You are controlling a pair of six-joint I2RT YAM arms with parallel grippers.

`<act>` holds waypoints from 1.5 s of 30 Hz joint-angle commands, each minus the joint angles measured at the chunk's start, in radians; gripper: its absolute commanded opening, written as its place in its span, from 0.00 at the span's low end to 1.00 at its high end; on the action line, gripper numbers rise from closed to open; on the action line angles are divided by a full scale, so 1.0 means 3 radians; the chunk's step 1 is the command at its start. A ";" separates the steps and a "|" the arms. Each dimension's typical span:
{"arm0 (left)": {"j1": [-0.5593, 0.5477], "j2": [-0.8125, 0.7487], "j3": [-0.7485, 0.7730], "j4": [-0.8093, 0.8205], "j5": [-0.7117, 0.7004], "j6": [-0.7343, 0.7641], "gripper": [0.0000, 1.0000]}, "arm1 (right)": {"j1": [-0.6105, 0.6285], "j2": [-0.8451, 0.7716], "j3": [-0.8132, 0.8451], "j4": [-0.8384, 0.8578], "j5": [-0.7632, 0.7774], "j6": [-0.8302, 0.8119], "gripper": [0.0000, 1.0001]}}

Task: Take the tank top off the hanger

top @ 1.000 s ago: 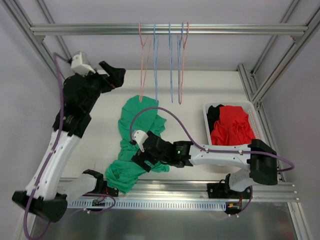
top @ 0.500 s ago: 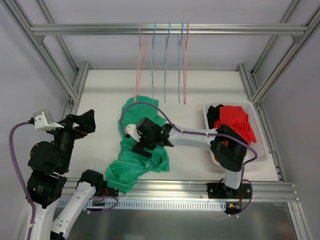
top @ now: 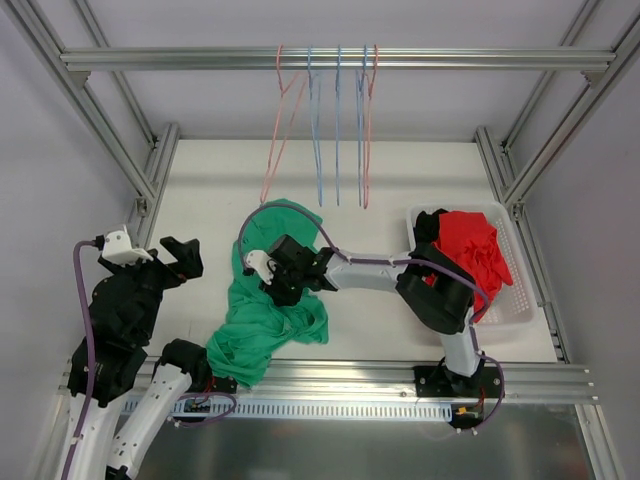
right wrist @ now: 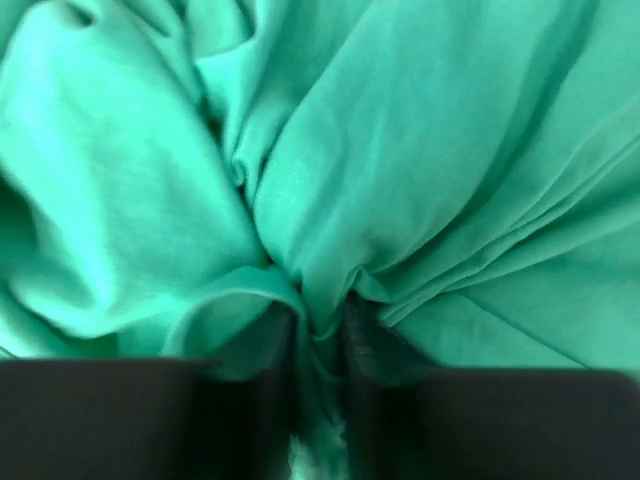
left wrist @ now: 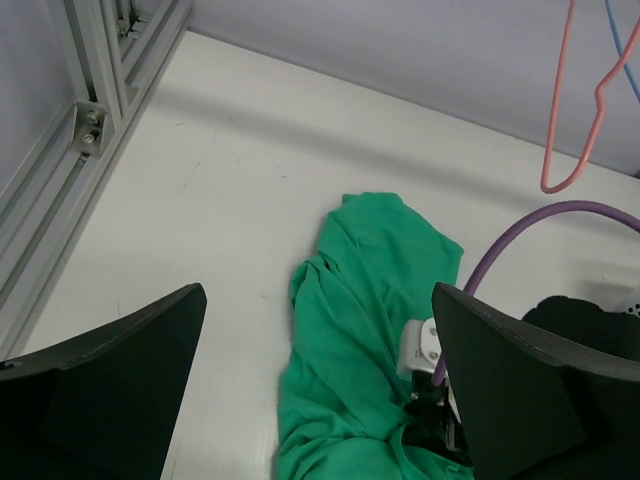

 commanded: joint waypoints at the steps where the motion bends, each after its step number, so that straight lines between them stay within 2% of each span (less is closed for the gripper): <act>1: -0.0016 -0.0141 -0.0066 0.0006 -0.0078 0.0114 0.99 | 0.0302 -0.0051 -0.0528 -0.0060 0.0028 0.0384 0.11; 3: -0.0016 -0.0192 -0.0091 0.0011 -0.0078 0.0119 0.99 | 0.0470 -0.0443 -0.0849 0.0225 0.0349 0.0582 0.00; 6: -0.0016 -0.0217 -0.0122 0.0011 -0.0078 0.0119 0.98 | 0.0675 -0.0930 -0.1126 0.0355 0.0667 0.0853 0.00; 9: -0.0016 -0.0233 -0.0148 0.0011 -0.0084 0.0134 0.99 | 0.0844 -0.1696 -0.1341 0.0442 0.1300 0.1232 0.00; 10: -0.0016 -0.0243 -0.0148 0.0011 -0.0094 0.0129 0.99 | 0.0925 -0.2103 -0.1494 0.0498 0.1565 0.1440 0.00; 12: -0.0016 -0.0263 -0.0163 0.0011 -0.0104 0.0114 0.99 | 0.0992 -0.2514 -0.1653 0.0544 0.1807 0.1605 0.00; 15: -0.0011 -0.0289 -0.0173 0.0016 -0.0140 0.0088 0.99 | 0.1044 -0.3287 -0.1899 0.0524 0.2323 0.1698 0.00; 17: -0.0016 -0.0294 -0.0178 0.0021 -0.0170 0.0083 0.99 | 0.1064 -0.3792 -0.1945 0.0427 0.2482 0.1698 0.00; 20: -0.0016 -0.0299 -0.0178 0.0021 -0.0206 0.0078 0.99 | 0.1069 -0.4217 -0.1701 -0.0002 0.2789 0.1637 0.00; 24: -0.0016 -0.0299 -0.0183 0.0026 -0.0237 0.0073 0.99 | 0.1069 -0.4362 -0.0985 -0.0920 0.3345 0.1356 0.00; 29: -0.0016 -0.0355 -0.0199 0.0026 -0.0278 0.0073 0.99 | 0.1069 -0.4414 -0.0167 -0.1719 0.3934 0.1259 0.00; 34: -0.0016 -0.0351 -0.0199 0.0026 -0.0268 0.0068 0.99 | 0.1069 -0.4302 0.0655 -0.2032 0.4492 0.0998 0.00; 37: -0.0016 -0.0356 -0.0199 0.0026 -0.0252 0.0073 0.99 | 0.1064 -0.4153 0.0973 -0.2110 0.5135 0.0621 0.00; 42: -0.0016 -0.0386 -0.0204 0.0026 -0.0222 0.0058 0.99 | 0.1064 -0.4086 0.1159 -0.2110 0.5815 0.0011 0.00; 45: -0.0016 -0.0361 -0.0204 0.0026 -0.0171 0.0037 0.99 | 0.1059 -0.4137 0.1098 -0.2105 0.5787 -0.0005 0.00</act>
